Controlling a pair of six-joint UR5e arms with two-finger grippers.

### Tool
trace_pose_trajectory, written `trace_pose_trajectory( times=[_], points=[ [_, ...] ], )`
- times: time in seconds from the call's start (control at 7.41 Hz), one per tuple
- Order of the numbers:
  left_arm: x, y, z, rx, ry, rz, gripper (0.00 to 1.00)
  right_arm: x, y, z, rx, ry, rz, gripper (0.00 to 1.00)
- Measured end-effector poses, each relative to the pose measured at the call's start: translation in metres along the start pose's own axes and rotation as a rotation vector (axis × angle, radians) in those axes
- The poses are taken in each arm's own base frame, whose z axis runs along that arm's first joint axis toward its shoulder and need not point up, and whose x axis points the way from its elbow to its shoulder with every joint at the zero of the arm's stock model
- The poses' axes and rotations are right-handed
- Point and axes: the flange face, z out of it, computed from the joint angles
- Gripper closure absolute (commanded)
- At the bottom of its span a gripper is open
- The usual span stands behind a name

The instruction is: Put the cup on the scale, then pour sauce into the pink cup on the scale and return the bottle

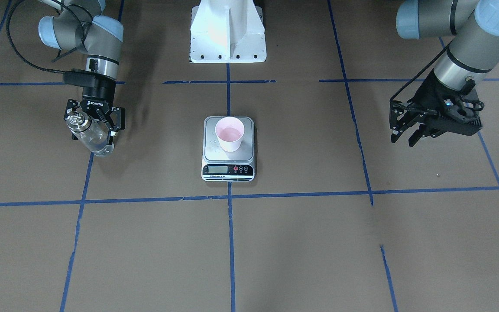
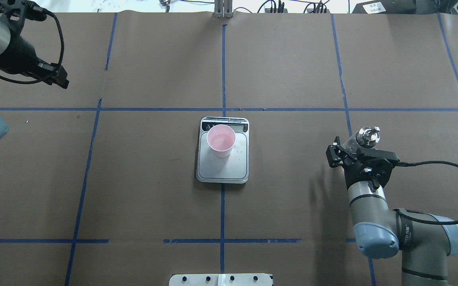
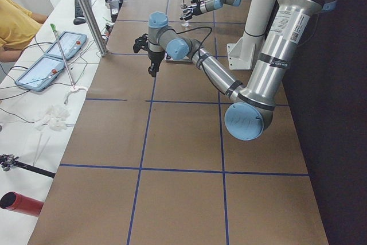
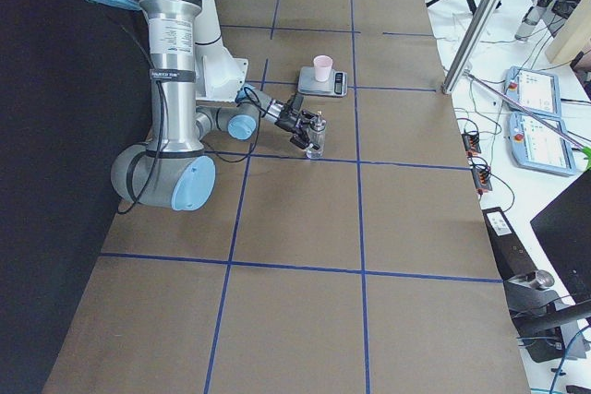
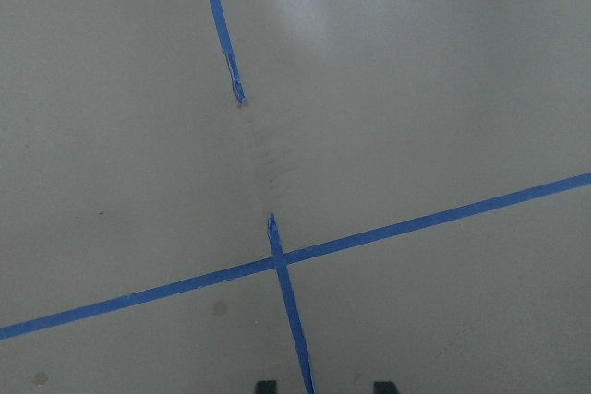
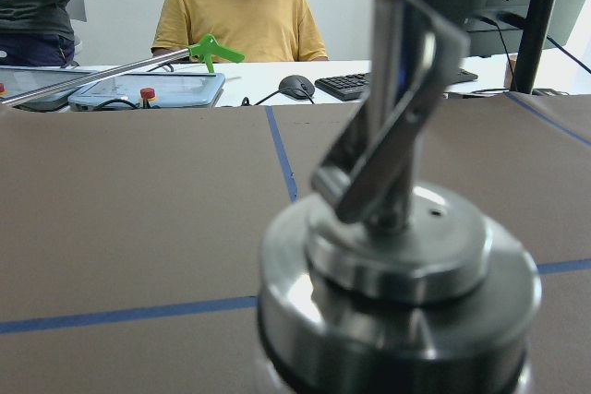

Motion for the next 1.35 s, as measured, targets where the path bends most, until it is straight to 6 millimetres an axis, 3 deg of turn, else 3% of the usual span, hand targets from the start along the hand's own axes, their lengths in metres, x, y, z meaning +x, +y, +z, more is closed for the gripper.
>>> trace_pose_trajectory(
  times=[0.41, 0.81, 1.08, 1.35],
  points=[
    [0.001, 0.0, -0.002, 0.003, 0.002, 0.002, 0.54, 0.023, 0.008, -0.03, 0.0, -0.035, -0.041, 0.0],
    [0.001, 0.001, -0.006, 0.003, 0.0, -0.001, 0.54, 0.032, 0.025, -0.054, -0.015, -0.073, -0.052, 0.0],
    [0.002, 0.002, -0.009, 0.0, -0.003, -0.005, 0.54, 0.058, 0.021, -0.061, -0.031, -0.075, -0.068, 0.0],
    [0.003, 0.003, -0.008, -0.003, -0.004, -0.005, 0.54, 0.108, 0.014, -0.059, -0.083, -0.092, -0.035, 0.0]
  ],
)
